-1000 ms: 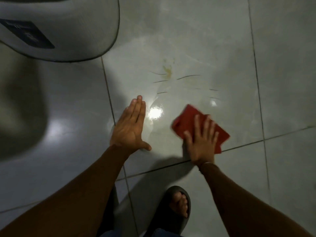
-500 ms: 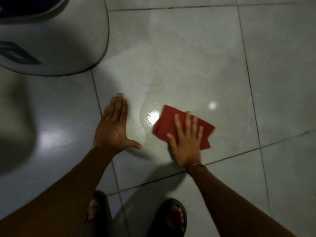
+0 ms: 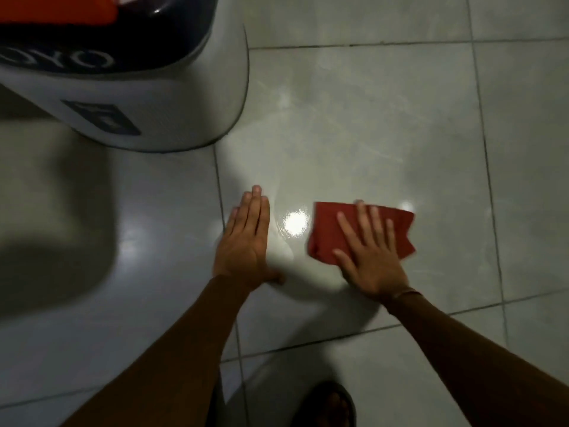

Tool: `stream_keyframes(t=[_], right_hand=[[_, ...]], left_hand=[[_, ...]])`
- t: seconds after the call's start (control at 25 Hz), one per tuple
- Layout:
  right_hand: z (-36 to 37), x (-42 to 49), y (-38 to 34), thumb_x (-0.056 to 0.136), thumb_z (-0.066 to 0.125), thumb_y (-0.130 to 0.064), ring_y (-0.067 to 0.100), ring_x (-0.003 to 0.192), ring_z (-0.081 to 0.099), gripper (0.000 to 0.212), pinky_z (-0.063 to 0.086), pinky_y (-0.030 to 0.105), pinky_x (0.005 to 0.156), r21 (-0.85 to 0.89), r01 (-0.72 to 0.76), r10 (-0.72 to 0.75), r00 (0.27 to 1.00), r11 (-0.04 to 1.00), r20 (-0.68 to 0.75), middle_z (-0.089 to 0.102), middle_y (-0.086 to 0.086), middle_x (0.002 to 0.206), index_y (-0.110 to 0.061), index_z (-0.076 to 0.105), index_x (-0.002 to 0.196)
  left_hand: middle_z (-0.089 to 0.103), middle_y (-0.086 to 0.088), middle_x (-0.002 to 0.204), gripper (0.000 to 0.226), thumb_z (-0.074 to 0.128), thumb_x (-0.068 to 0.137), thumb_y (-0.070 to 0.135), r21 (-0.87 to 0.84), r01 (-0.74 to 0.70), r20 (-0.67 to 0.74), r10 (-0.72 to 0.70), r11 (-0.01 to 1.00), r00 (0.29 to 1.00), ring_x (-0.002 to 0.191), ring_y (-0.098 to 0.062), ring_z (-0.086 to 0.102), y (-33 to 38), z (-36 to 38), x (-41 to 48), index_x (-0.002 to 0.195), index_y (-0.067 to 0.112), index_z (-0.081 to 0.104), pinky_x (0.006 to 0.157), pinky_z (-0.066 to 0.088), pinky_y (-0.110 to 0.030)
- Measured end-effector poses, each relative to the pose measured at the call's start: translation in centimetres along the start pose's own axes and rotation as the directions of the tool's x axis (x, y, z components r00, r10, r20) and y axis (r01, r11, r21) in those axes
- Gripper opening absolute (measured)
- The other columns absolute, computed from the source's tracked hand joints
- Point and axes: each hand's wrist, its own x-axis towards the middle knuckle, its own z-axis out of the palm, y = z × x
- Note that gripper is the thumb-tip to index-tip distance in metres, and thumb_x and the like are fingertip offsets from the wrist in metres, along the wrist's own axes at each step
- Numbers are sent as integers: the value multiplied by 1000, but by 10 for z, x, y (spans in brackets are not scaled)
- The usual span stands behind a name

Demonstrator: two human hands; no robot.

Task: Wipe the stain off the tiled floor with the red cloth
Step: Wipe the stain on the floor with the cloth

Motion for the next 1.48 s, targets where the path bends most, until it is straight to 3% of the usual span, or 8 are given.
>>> stream_keyframes(t=[0.2, 0.4, 0.72, 0.92, 1.08, 1.28, 1.36, 1.48], right_hand=[[-45, 154, 29, 101, 19, -69, 44, 169, 10, 82, 17, 71, 130, 204, -533, 544, 839, 821, -2, 6, 16, 184, -33, 13, 175], [-10, 62, -70, 108, 33, -62, 41, 170, 7, 74, 16, 68, 133, 58, 71, -69, 997, 996, -30, 5, 13, 184, -35, 15, 175], [-55, 133, 29, 111, 32, -61, 43, 170, 4, 74, 13, 68, 132, 185, -520, 526, 850, 834, 20, 0, 15, 184, -33, 8, 175], [10, 12, -107, 109, 39, -58, 40, 170, 6, 72, 11, 65, 135, 119, 42, -34, 997, 992, -69, 7, 14, 184, -34, 20, 174], [34, -103, -27, 102, 43, -58, 41, 169, 12, 78, 22, 67, 131, 109, -111, 109, 994, 988, 17, 9, 13, 183, -40, 13, 172], [-10, 36, 61, 102, 20, -63, 46, 169, 2, 81, 3, 67, 133, 319, -780, 819, 573, 538, 20, -2, 17, 184, -33, 5, 175], [-11, 69, 18, 103, 25, -63, 44, 169, 5, 78, 2, 65, 133, 292, -663, 705, 707, 689, -57, 3, 14, 184, -35, 12, 175], [17, 10, -16, 107, 36, -61, 38, 171, 1, 75, 4, 64, 136, 99, -17, 26, 995, 995, -97, -2, 9, 185, -39, 12, 174]], left_hand=[[-4, -15, 176, 167, 82, 39, 81, 7, -21, -27, 21, 1000, 999, 163, -32, -5, -6, 6, 0, 165, 4, 4, 132, 8, -47], [-5, -13, 175, 166, 82, 41, 80, -26, -27, -10, 26, 999, 1000, 163, -28, -5, -4, -2, -4, 164, 3, 3, 133, 5, -43], [-10, -14, 175, 168, 74, 40, 88, 10, -54, -24, 54, 998, 998, 163, -29, -11, -12, 11, 2, 164, 5, -2, 132, -2, -42], [-3, -17, 175, 156, 73, 52, 84, 44, -249, -26, 250, 967, 968, 163, -32, -3, -40, -2, 0, 164, 2, 2, 133, 13, -49], [-3, -19, 175, 160, 78, 49, 83, 62, -232, -23, 233, 971, 972, 163, -34, -4, -33, 0, -1, 163, -1, 4, 133, 11, -48], [2, -19, 175, 152, 74, 53, 84, 92, -210, -99, 219, 973, 971, 163, -35, 2, 2, 5, 16, 163, 1, 10, 132, 15, -50], [3, -20, 175, 154, 80, 51, 80, 89, -200, -97, 208, 976, 973, 163, -36, 3, 17, -1, 34, 163, 0, 10, 132, 14, -48], [0, -23, 174, 160, 77, 47, 85, 81, -179, -82, 185, 981, 979, 162, -38, 1, 34, -13, 61, 164, 1, 7, 132, 12, -50]])
